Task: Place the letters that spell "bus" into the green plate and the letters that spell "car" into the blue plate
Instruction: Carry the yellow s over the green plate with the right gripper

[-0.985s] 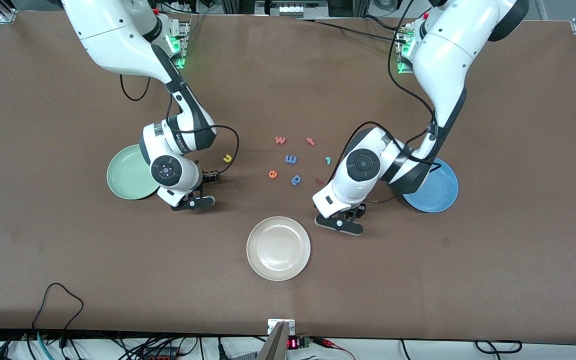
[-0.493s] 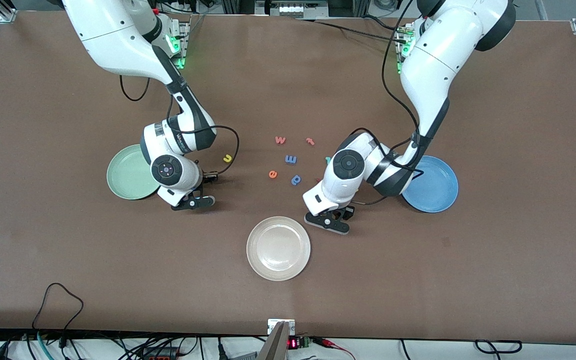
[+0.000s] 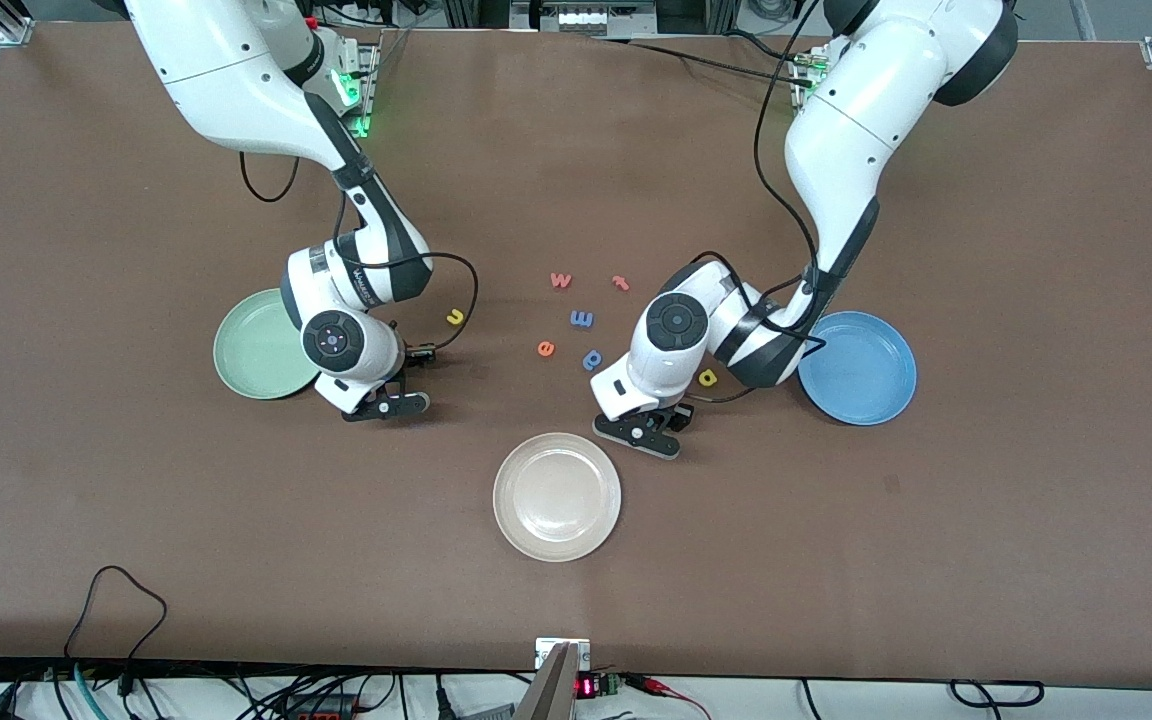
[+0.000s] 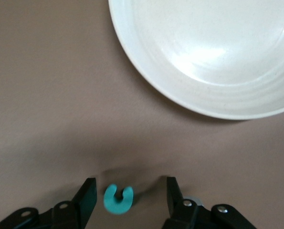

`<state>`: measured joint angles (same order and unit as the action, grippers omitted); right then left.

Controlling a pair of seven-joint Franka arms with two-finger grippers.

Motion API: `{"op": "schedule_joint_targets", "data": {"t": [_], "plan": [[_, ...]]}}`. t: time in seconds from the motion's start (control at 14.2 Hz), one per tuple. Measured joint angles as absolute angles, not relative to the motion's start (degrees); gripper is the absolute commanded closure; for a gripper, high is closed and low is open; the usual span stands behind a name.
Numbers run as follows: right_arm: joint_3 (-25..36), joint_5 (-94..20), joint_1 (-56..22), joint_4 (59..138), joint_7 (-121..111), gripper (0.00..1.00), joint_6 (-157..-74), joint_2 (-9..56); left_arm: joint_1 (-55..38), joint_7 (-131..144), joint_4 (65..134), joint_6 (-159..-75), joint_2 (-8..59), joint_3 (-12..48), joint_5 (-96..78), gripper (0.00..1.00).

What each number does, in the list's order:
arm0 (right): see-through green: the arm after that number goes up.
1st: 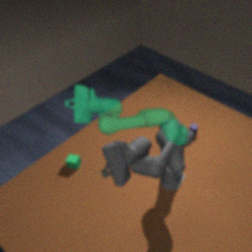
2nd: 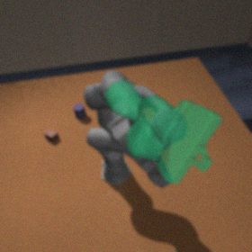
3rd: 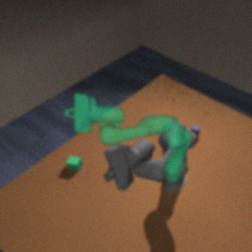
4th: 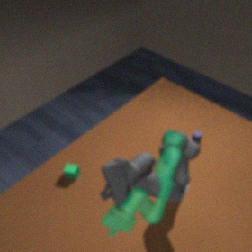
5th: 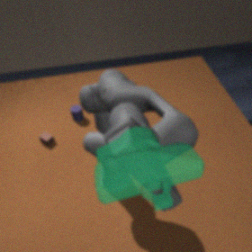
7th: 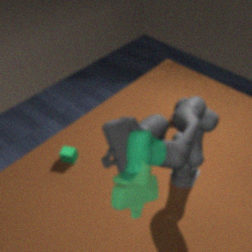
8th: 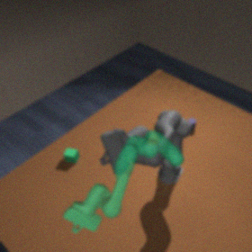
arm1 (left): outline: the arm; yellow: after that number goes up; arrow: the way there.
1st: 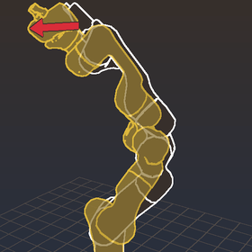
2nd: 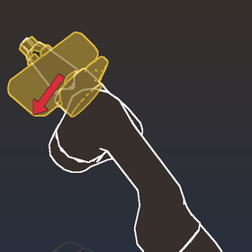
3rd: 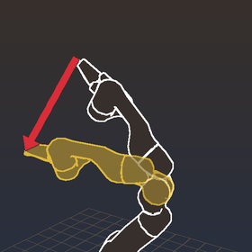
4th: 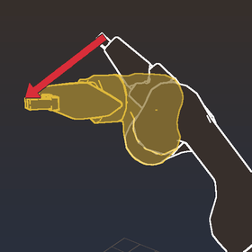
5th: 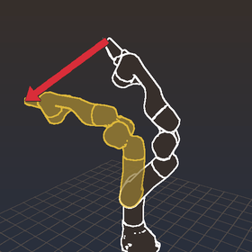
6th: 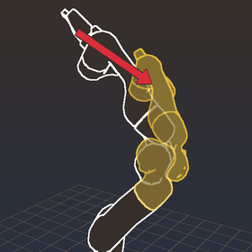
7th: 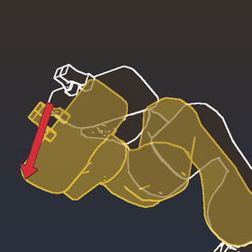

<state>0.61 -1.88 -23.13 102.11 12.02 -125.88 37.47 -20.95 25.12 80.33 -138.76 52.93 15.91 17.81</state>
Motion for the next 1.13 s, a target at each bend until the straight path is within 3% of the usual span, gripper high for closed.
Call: {"op": "schedule_joint_targets", "data": {"t": [0.28, 0.35, 0.77, 1.13], "plan": [[0.7, -2.0, -23.0, 102.1, 12.0, 0.83, -125.9, 37.2, -20.2, 25.1, 81.4, -142.0, 53.3, 15.6, 17.8, 0.32], [0.7, -2.0, -23.0, 102.1, 12.0, 0.85, -125.9, 37.2, -20.3, 25.1, 81.4, -141.9, 53.3, 15.6, 17.8, 0.33], [1.5, -2.0, -22.1, 101.2, 12.0, 0.85, -124.0, 35.3, -21.1, 25.1, 81.4, -139.1, 52.9, 16.0, 17.9, 0.35], [2.1, -1.9, -12.5, 102.2, 5.9, 0.82, -114.6, 26.3, -21.4, 25.0, 81.4, -138.8, 52.6, 16.0, 17.9, 0.57]]}}
